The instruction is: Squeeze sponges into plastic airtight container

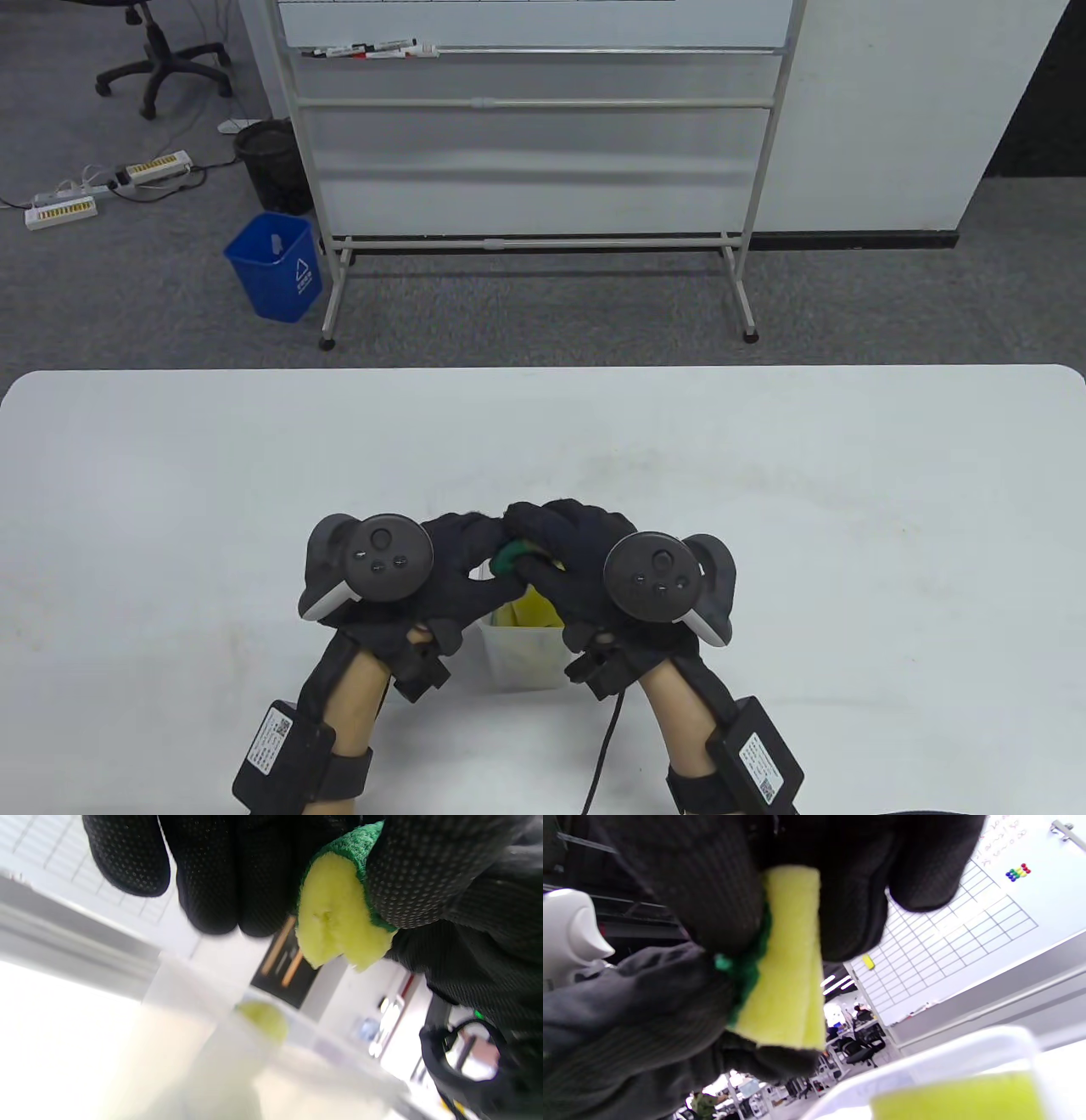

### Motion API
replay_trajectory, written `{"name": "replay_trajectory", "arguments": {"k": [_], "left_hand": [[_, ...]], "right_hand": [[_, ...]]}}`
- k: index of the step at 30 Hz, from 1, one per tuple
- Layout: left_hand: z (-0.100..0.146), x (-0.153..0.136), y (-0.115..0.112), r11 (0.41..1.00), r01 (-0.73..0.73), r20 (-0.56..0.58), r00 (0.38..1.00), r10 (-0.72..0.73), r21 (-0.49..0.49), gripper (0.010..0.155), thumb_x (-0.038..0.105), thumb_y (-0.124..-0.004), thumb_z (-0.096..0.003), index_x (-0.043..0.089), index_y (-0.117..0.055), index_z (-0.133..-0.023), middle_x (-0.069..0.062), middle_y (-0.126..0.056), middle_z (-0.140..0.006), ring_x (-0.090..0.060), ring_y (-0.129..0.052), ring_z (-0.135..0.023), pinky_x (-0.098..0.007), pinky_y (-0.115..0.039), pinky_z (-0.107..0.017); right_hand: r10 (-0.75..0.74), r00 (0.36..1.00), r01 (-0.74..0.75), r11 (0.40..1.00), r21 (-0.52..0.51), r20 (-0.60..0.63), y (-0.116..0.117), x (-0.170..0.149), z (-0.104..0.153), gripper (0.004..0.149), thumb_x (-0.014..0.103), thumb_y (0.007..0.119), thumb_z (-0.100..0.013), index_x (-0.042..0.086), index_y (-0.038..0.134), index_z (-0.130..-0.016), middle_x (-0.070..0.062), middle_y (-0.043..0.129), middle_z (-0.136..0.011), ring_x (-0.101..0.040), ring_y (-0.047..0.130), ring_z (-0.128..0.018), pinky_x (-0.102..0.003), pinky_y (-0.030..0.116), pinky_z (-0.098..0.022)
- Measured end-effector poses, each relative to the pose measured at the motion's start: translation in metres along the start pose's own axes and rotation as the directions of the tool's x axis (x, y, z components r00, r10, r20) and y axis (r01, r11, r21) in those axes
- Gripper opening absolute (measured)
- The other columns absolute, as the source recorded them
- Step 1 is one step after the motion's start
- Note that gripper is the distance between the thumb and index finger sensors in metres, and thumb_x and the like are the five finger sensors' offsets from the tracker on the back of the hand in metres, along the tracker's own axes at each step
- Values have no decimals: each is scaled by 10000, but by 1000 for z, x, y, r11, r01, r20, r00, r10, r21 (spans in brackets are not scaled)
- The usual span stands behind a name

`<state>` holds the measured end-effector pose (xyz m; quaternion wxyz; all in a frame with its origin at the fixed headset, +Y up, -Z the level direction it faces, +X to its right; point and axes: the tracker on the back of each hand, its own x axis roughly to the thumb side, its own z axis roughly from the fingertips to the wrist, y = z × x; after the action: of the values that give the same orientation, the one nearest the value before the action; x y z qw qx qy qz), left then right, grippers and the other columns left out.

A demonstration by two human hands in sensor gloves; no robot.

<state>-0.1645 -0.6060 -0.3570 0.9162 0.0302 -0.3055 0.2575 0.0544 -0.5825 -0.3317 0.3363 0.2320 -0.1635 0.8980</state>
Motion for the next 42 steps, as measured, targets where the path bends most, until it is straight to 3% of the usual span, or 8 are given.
{"name": "replay_trajectory", "arguments": {"k": [4, 11, 20, 30, 39, 42], "left_hand": [[0, -4, -2, 994, 4, -22, 1000, -6, -113, 896, 622, -851, -413, 264, -437, -1123, -92, -497, -1219, -372, -500, -1128, -656, -543, -777], [-2, -9, -8, 962, 15, -62, 998, -33, -272, 996, 641, -869, -403, 292, -296, -1140, -79, -301, -1261, -388, -317, -1164, -685, -429, -799], [-5, -17, -18, 934, 43, -109, 990, -87, -356, 1004, 615, -880, -408, 268, -281, -1136, -69, -372, -1255, -353, -369, -1167, -669, -445, -802], [-5, -19, -19, 935, -6, -119, 992, -38, -355, 1000, 609, -881, -411, 262, -288, -1138, -53, -374, -1252, -349, -399, -1163, -657, -454, -803], [-5, -19, -18, 935, -6, -126, 991, -42, -356, 1001, 614, -880, -411, 271, -283, -1137, -45, -376, -1252, -352, -423, -1159, -656, -461, -802], [-5, -19, -18, 934, -5, -129, 991, -44, -357, 999, 614, -878, -413, 271, -281, -1136, -43, -375, -1252, -354, -429, -1158, -653, -465, -803]], "right_hand": [[92, 996, -91, 996, 16, -16, -1, 0, 0, 592, 354, 952, -379, 229, 806, -939, -38, 998, -749, -237, 1044, -551, -510, 780, -598], [188, 982, -186, 978, 91, -11, 4, 2, -2, 539, 349, 956, -381, 245, 834, -896, -37, 1000, -742, -239, 1041, -546, -519, 766, -611], [246, 969, -244, 954, 173, 7, 19, 1, -4, 498, 337, 970, -379, 306, 876, -867, -11, 987, -778, -257, 1018, -620, -539, 732, -641], [365, 930, -367, 910, 193, 46, 40, 2, -5, 560, 346, 983, -358, 295, 838, -896, 12, 1029, -727, -232, 1057, -593, -512, 760, -627], [433, 899, -434, 865, 252, 64, 56, 1, -5, 449, 414, 1009, -315, 309, 954, -748, 36, 1107, -629, -219, 1093, -601, -506, 745, -633], [425, 904, -419, 859, 295, 46, 56, -1, -5, 395, 459, 954, -351, 304, 982, -713, 47, 1123, -623, -229, 1073, -641, -519, 716, -652]]}}
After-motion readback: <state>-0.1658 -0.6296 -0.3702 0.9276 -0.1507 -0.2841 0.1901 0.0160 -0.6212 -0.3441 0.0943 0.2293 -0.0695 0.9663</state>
